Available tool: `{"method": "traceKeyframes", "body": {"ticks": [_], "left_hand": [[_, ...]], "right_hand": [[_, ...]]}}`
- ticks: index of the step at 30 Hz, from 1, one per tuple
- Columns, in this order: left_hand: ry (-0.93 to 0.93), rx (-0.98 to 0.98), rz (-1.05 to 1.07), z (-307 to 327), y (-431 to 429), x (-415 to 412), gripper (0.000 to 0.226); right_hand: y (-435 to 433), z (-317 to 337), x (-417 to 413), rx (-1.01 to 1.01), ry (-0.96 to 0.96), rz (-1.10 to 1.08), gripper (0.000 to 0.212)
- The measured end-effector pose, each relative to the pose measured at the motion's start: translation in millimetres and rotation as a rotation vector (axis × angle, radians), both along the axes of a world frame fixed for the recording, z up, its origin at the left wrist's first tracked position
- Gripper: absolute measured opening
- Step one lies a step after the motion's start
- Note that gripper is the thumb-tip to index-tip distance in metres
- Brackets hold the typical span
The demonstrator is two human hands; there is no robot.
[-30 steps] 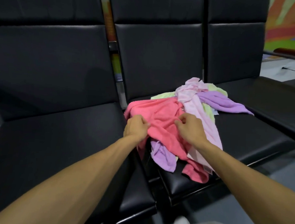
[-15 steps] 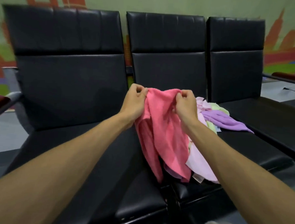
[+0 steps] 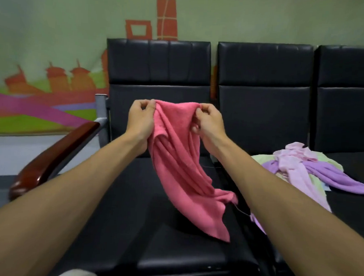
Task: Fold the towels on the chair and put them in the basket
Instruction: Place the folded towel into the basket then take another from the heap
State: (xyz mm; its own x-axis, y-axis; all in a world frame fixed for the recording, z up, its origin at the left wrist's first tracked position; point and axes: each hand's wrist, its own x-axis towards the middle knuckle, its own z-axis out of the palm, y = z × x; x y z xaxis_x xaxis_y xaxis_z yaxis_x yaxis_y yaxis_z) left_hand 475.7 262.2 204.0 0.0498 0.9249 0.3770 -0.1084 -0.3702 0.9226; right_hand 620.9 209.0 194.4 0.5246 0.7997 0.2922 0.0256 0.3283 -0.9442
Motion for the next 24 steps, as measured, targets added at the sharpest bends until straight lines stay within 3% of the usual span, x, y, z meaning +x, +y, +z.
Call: {"method": "traceKeyframes", "body": {"ticks": [4,8,11,13,15,17,19,24], "left_hand": [[0.178,-0.094,0.040,-56,6,-42,0.020],[0.327,-0.272,0.041,-136,3,-69,0.025],[0.372,-0.391,0.022,-181,-7,-77,0.020],[0.444,-0.422,-0.116,-195,-23,-75,0.026],[0.529,-0.391,-0.277,-195,-36,-69,0.034],[0.528,-0.392,-0.301,-190,-38,-67,0.033],[0.471,-0.455,-0.327,-186,-38,-65,0.030],[0.419,-0.552,-0.566,-178,-46,-61,0.019]], "right_hand": [[5,-47,-28,-0.234,-0.032,0.152,0.023],[-9,-109,-28,-0.453,-0.434,0.195,0.016],[-30,-141,-24,-0.562,-0.656,0.358,0.017],[-43,-153,-24,-0.637,-0.632,0.476,0.028],[-51,-165,-25,-0.695,-0.481,0.522,0.036],[-53,-177,-29,-0.728,-0.348,0.503,0.046],[-49,-184,-37,-0.763,-0.332,0.483,0.051],[-38,-184,-52,-0.662,-0.197,0.424,0.032]]}}
